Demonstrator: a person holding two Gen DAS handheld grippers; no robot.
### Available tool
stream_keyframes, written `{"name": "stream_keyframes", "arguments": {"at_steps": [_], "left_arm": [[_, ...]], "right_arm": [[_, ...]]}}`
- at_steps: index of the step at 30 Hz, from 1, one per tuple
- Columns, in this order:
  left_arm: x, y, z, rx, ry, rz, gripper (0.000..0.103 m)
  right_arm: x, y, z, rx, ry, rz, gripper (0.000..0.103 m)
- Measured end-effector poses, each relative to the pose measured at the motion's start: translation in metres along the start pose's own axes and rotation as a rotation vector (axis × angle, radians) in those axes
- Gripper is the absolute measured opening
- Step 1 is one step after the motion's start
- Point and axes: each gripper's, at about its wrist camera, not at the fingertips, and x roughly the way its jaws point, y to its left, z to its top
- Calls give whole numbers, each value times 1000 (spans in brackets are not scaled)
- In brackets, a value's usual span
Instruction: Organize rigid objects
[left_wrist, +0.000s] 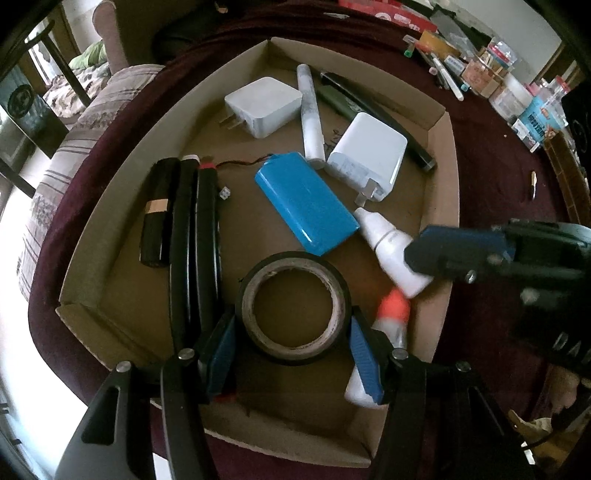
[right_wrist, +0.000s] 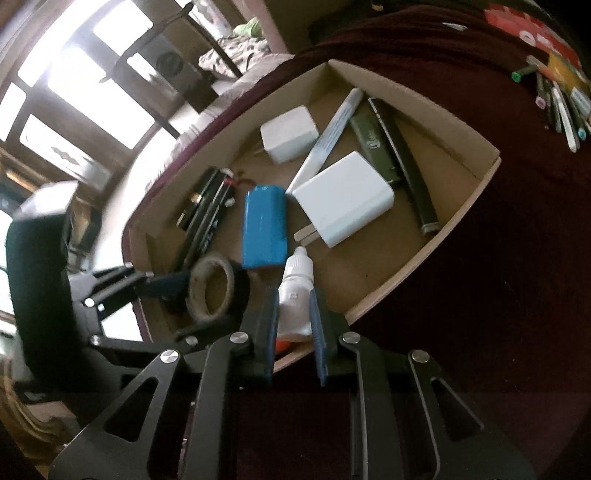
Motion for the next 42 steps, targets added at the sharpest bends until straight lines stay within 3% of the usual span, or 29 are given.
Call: {"name": "stream_keyframes", "arguments": {"at_steps": [12,24,29,32,34,35,40,42], "left_arm": [[0,-3,-1,1,-16,23,58],[-5,4,-13,-97,-37,-1,58],[-10,0,-15,-111,-59,-3,66],[-18,-7,-15,-97,-92,11,80],[-20,-12,-14,-81,-95,29,82],[-21,-14,-14,-79,-93,40,82],[-30,-18,-20,-90,-125,87,82],[-33,-23,-22,-80,-140,119,82]], "right_arm": [[9,6,7,-42,10,-31,23],[-13,7,9,-51,-45,-40,26],[-18,0,7,-2,-68,-24,27],[-21,-5,4,24,-81,-19,27],[-25,-8,0,36,-91,-22,36],[-27,-10,-2,44,-98,-24,46],[-39,-15,-10,56,-123,-41,49],[-42,-18,-13,65,-127,-46,57]]}}
